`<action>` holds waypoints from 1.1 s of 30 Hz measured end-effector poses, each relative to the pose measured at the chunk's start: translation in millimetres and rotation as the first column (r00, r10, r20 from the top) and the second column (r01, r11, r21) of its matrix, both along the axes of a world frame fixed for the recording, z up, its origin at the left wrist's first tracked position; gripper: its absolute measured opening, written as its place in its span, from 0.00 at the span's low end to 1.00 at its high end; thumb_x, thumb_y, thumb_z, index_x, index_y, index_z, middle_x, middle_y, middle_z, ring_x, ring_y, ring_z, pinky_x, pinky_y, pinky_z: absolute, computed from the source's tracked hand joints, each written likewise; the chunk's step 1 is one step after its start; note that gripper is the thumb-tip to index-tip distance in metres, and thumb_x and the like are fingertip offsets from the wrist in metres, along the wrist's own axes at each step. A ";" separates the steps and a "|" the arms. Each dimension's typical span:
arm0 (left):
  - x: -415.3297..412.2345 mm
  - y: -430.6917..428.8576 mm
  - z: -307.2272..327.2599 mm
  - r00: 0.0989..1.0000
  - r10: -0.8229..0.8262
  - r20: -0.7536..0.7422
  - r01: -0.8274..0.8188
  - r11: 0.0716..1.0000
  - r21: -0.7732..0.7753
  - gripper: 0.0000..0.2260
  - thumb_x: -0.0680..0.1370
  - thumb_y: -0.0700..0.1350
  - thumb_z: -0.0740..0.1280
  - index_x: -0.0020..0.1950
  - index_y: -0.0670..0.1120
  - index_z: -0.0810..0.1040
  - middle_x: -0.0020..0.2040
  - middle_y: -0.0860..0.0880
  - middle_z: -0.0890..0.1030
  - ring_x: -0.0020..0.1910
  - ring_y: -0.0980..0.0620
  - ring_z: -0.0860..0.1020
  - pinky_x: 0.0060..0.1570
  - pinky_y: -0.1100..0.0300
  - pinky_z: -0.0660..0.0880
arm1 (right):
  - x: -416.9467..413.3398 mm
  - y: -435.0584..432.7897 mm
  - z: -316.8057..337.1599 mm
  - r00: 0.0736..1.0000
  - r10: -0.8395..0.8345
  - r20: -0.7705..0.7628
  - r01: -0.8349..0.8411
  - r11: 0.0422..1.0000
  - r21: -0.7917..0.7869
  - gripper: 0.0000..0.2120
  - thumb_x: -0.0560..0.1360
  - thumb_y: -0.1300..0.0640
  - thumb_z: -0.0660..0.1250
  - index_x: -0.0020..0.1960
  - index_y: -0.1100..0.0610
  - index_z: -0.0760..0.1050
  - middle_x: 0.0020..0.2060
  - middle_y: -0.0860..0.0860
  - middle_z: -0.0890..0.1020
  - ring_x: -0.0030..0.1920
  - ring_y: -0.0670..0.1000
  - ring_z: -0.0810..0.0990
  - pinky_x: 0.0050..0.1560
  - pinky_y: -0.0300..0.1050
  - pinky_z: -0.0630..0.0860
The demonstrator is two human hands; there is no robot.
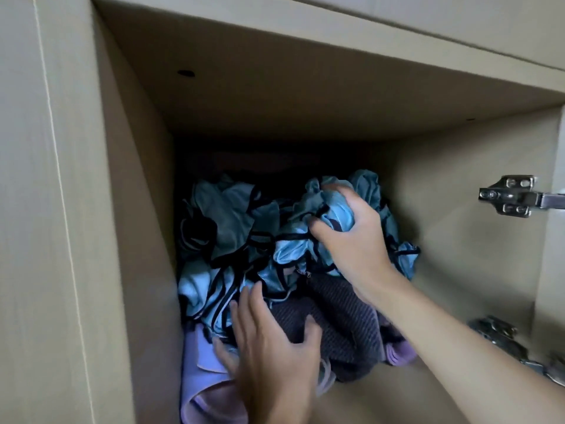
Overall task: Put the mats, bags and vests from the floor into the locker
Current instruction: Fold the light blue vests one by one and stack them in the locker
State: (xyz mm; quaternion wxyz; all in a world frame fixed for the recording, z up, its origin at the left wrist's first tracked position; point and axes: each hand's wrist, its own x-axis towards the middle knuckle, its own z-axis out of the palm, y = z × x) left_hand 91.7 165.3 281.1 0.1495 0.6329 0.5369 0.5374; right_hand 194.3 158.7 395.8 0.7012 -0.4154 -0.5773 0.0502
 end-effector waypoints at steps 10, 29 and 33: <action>-6.4 28.9 -4.8 0.991 0.128 -0.025 -0.127 0.991 0.044 0.40 0.58 0.64 0.62 0.69 0.53 0.72 0.68 0.49 0.77 0.68 0.47 0.75 0.70 0.37 0.56 | -9.7 129.4 28.4 0.736 -0.019 0.676 0.391 0.828 -0.402 0.41 0.74 0.32 0.62 0.78 0.40 0.44 0.80 0.51 0.42 0.79 0.60 0.42 0.76 0.63 0.48; -23.1 -4.3 4.8 0.997 -0.050 -0.057 0.048 0.998 -0.033 0.33 0.73 0.60 0.68 0.76 0.57 0.60 0.79 0.56 0.57 0.78 0.55 0.54 0.76 0.41 0.45 | 5.8 32.8 -5.8 0.804 -0.144 0.577 0.377 0.875 -0.305 0.41 0.69 0.32 0.67 0.77 0.43 0.56 0.78 0.51 0.55 0.77 0.58 0.54 0.74 0.61 0.59; -29.4 -20.9 4.2 0.988 -0.103 -0.116 0.099 0.994 -0.035 0.30 0.74 0.59 0.68 0.73 0.55 0.63 0.77 0.52 0.61 0.77 0.50 0.57 0.73 0.40 0.52 | 22.9 -19.0 -32.8 0.823 -0.170 0.542 0.412 0.836 -0.363 0.33 0.76 0.39 0.65 0.76 0.49 0.59 0.72 0.50 0.64 0.74 0.53 0.60 0.73 0.51 0.61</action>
